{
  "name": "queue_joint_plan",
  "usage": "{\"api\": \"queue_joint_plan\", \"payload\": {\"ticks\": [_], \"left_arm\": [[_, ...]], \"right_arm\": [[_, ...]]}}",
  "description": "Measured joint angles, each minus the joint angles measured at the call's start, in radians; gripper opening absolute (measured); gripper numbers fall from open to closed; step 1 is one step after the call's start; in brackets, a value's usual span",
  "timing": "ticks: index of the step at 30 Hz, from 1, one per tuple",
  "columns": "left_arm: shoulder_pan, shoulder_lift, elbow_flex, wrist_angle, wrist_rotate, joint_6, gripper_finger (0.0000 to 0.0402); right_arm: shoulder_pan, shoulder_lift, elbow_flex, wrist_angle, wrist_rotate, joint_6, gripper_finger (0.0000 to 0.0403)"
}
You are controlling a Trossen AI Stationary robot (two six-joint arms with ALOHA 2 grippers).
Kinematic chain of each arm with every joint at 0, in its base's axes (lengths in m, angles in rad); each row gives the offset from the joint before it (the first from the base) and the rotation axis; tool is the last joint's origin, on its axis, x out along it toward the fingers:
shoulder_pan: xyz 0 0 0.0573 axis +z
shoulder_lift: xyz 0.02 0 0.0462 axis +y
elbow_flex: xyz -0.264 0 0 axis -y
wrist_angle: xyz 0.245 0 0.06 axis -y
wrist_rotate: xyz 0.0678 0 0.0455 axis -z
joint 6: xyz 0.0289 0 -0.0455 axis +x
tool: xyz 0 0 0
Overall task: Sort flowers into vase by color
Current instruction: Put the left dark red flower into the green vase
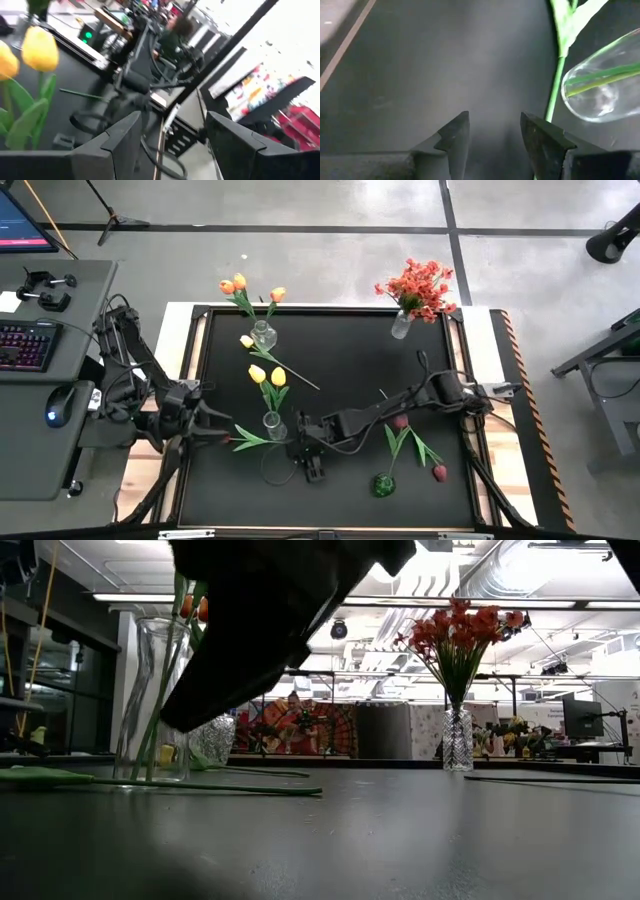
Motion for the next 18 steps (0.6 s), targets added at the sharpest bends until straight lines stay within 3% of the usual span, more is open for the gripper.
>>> {"api": "queue_joint_plan", "payload": {"ticks": [8, 18], "left_arm": [[0.0, 0.0, 0.0, 0.001, -0.061, 0.003, 0.0209], [0.0, -0.001, 0.0, 0.006, -0.129, 0.016, 0.0209]], "right_arm": [[-0.005, 0.021, 0.001, 0.03, 0.135, -0.009, 0.0168], [-0.042, 0.084, -0.002, 0.091, 0.135, 0.122, 0.0168]]}}
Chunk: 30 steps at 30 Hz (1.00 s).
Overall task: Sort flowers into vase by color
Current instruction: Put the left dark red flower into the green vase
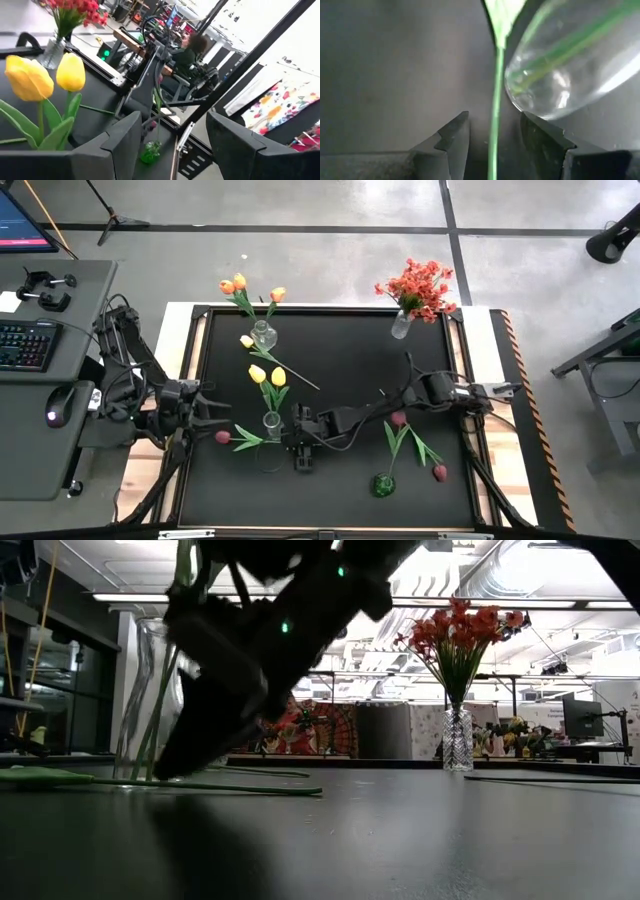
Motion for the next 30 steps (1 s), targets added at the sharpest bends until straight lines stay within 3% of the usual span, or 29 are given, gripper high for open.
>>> {"api": "queue_joint_plan", "payload": {"ticks": [10, 13, 18, 23, 30], "left_arm": [[0.0, -0.025, 0.0, 0.022, 0.003, 0.014, 0.0209], [0.0, -0.033, 0.0, 0.025, 0.003, 0.019, 0.0209], [0.0, -0.046, 0.0, 0.025, 0.003, 0.022, 0.0209], [0.0, -0.059, 0.0, 0.03, 0.003, 0.059, 0.0209], [-0.001, -0.096, 0.0, 0.059, 0.003, 0.159, 0.0209]], "right_arm": [[0.005, 0.057, 0.004, 0.043, 0.005, 0.048, 0.0151], [0.004, 0.058, 0.005, 0.032, 0.009, 0.048, 0.0111], [0.002, 0.059, 0.006, -0.003, 0.018, 0.049, 0.0012], [-0.002, 0.04, 0.003, -0.034, 0.001, 0.043, 0.0003], [-0.036, -0.077, -0.007, -0.091, -0.133, -0.029, 0.0001]]}}
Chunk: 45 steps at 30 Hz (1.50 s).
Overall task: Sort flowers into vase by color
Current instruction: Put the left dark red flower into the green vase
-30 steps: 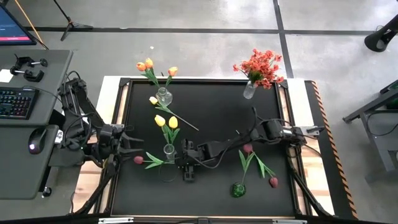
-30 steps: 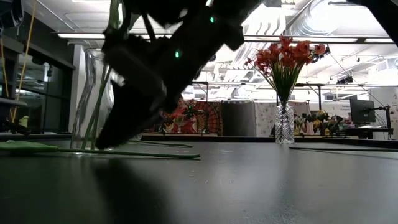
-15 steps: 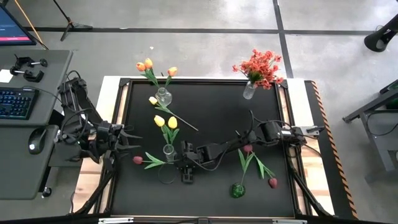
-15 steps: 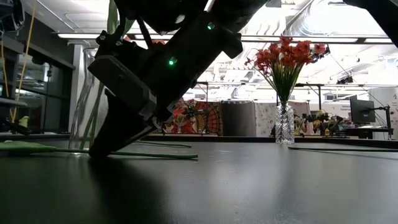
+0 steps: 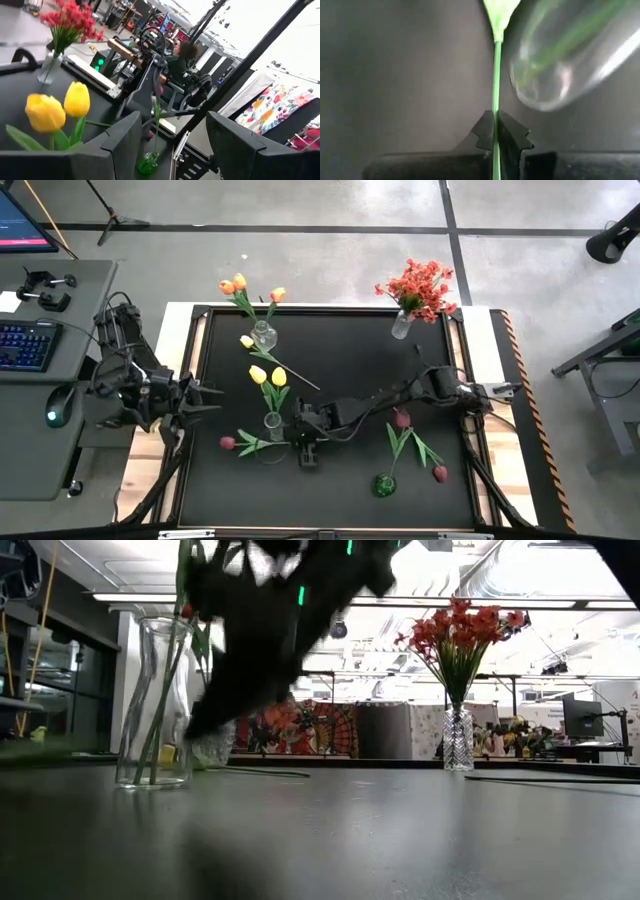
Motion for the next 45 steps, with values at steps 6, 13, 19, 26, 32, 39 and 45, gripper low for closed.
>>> {"api": "queue_joint_plan", "payload": {"ticks": [6, 13, 19, 26, 32, 39, 45], "left_arm": [[0.0, -0.041, 0.0, 0.112, 0.0, 0.207, 0.0209], [0.0, -0.096, 0.0, 0.287, 0.01, 0.487, 0.0209], [0.0, -0.135, 0.001, 0.397, 0.009, 0.695, 0.0209], [0.022, -0.138, 0.002, 0.406, -0.004, 0.751, 0.0209], [0.092, -0.064, 0.002, 0.404, 0.0, 0.722, 0.0209], [0.221, 0.075, 0.0, 0.411, 0.077, 0.564, 0.0209], [0.391, 0.171, 0.0, 0.481, 0.259, 0.438, 0.0209]], "right_arm": [[-0.039, -0.118, 0.005, -0.024, -0.208, -0.085, 0.0], [-0.043, -0.24, 0.006, -0.057, -0.424, -0.131, 0.0], [-0.078, -0.396, 0.006, -0.059, -0.428, -0.117, 0.0], [-0.166, -0.584, 0.006, -0.083, -0.298, -0.097, 0.0], [-0.185, -0.722, -0.002, -0.226, -0.188, -0.106, 0.0], [-0.133, -0.977, -0.344, -0.109, -0.075, 0.079, 0.0], [-0.027, -1.177, -0.691, 0.573, 0.087, 0.207, 0.0]]}}
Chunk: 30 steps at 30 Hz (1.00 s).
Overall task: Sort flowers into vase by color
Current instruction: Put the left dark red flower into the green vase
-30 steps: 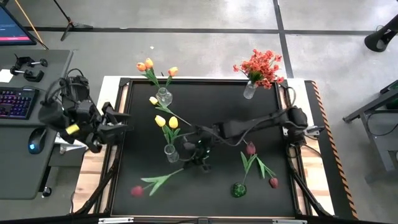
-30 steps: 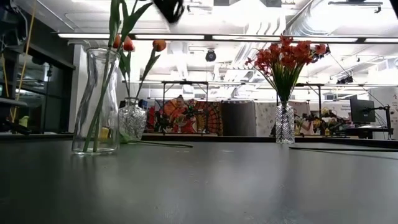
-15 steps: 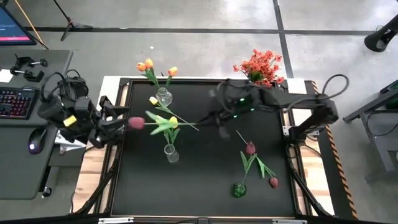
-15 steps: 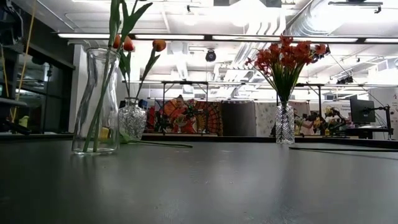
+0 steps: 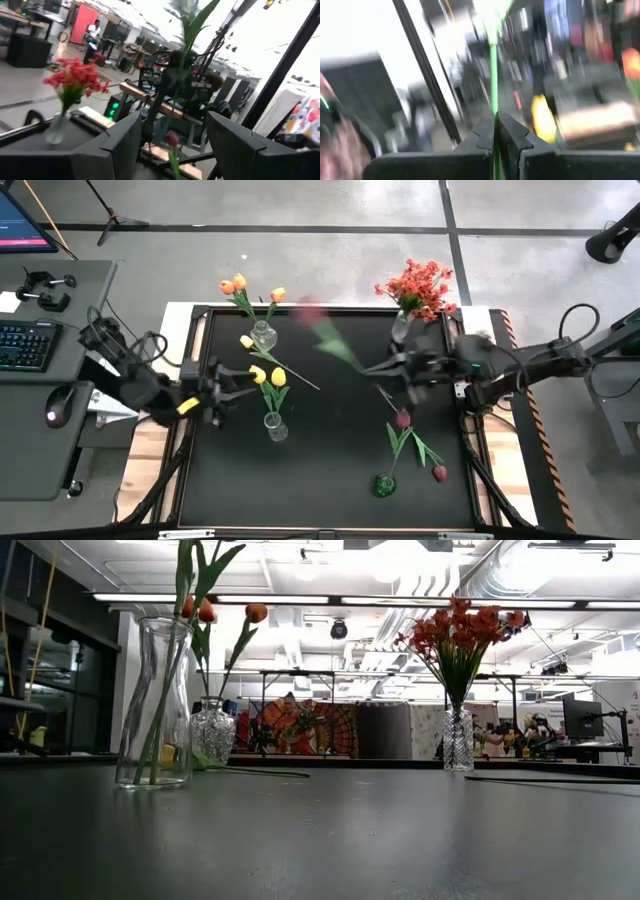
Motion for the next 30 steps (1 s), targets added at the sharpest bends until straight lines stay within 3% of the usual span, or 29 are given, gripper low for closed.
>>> {"api": "queue_joint_plan", "payload": {"ticks": [3, 7, 11, 17, 22, 30], "left_arm": [[0.106, 0.036, 0.0, 0.041, 0.144, -0.014, 0.0209], [0.234, 0.096, 0.0, 0.095, 0.329, -0.072, 0.0209], [0.302, 0.167, 0.0, 0.147, 0.413, -0.116, 0.0209], [0.344, 0.262, 0.069, 0.21, 0.526, -0.078, 0.0209], [0.35, 0.315, 0.169, 0.169, 0.645, 0.044, 0.0209], [0.42, 0.327, 0.226, 0.082, 0.741, 0.071, 0.0209]], "right_arm": [[0.029, -0.008, -0.095, 0.29, 0.062, -0.024, 0.0], [0.072, 0.038, -0.164, 0.522, 0.143, -0.075, 0.0], [0.129, 0.132, -0.18, 0.683, 0.154, -0.086, 0.0], [0.192, 0.274, -0.157, 0.781, 0.218, -0.055, 0.0], [0.196, 0.359, -0.105, 0.809, 0.261, -0.053, 0.0], [0.196, 0.441, 0.034, 0.74, 0.283, -0.115, 0.0]]}}
